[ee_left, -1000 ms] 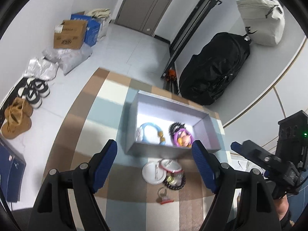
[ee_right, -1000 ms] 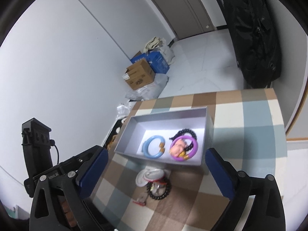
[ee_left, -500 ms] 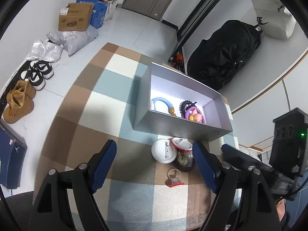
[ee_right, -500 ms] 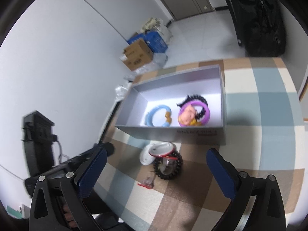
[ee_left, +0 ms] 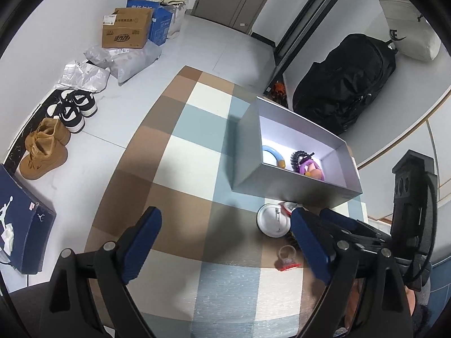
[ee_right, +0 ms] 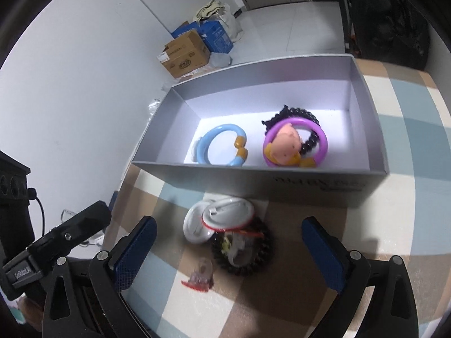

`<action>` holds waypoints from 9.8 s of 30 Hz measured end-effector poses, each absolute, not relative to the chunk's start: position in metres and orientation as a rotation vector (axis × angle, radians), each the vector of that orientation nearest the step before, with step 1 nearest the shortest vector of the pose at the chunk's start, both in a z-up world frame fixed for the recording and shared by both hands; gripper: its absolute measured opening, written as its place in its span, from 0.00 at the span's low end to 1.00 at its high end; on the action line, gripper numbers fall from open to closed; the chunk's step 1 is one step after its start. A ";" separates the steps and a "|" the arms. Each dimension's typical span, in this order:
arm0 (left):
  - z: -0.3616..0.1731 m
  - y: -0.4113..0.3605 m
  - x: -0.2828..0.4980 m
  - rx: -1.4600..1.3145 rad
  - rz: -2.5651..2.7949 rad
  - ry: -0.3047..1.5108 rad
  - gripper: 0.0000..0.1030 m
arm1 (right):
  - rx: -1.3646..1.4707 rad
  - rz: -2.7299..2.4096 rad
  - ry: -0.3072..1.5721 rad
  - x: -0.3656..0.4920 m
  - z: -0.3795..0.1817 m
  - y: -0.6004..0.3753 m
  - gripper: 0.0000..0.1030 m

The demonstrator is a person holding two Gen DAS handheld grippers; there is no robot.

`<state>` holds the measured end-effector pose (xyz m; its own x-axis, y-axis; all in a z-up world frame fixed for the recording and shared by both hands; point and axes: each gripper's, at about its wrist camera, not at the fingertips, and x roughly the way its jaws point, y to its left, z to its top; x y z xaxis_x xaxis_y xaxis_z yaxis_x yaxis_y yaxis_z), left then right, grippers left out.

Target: Organize jewelry

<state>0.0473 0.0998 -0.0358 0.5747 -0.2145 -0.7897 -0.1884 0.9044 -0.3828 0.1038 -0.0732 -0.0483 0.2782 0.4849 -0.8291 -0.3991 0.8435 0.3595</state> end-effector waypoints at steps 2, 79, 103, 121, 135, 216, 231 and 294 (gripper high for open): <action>-0.036 0.100 0.048 -0.440 -0.008 0.968 0.87 | 0.062 0.586 1.141 0.105 -0.050 -0.069 0.95; -0.058 0.026 0.069 -0.123 -0.097 1.065 0.36 | 0.201 0.542 1.003 0.088 -0.001 -0.155 0.41; -0.025 0.037 0.059 -0.262 -0.146 0.959 0.36 | 0.206 0.561 0.970 0.085 0.009 -0.148 0.41; 0.018 0.048 0.075 -0.346 -0.173 0.823 0.36 | 0.220 0.636 0.849 0.102 0.043 -0.134 0.41; 0.002 0.050 0.120 -0.402 -0.206 0.877 0.36 | 0.219 0.692 0.824 0.142 0.038 -0.121 0.41; -0.015 0.031 0.041 -0.281 -0.051 0.885 0.78 | 0.201 0.564 0.794 0.078 0.012 -0.164 1.00; -0.047 0.019 0.033 -0.277 -0.125 1.011 0.78 | 0.166 0.507 0.821 0.058 0.004 -0.167 1.00; -0.029 0.042 0.032 -0.399 -0.154 0.936 0.15 | 0.151 0.488 0.977 0.063 -0.035 -0.161 1.00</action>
<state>0.0323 0.0417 -0.0285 0.5887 -0.2987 -0.7511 -0.0427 0.9164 -0.3979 0.0626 -0.1610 -0.0348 0.4618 0.4621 -0.7571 -0.3285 0.8820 0.3379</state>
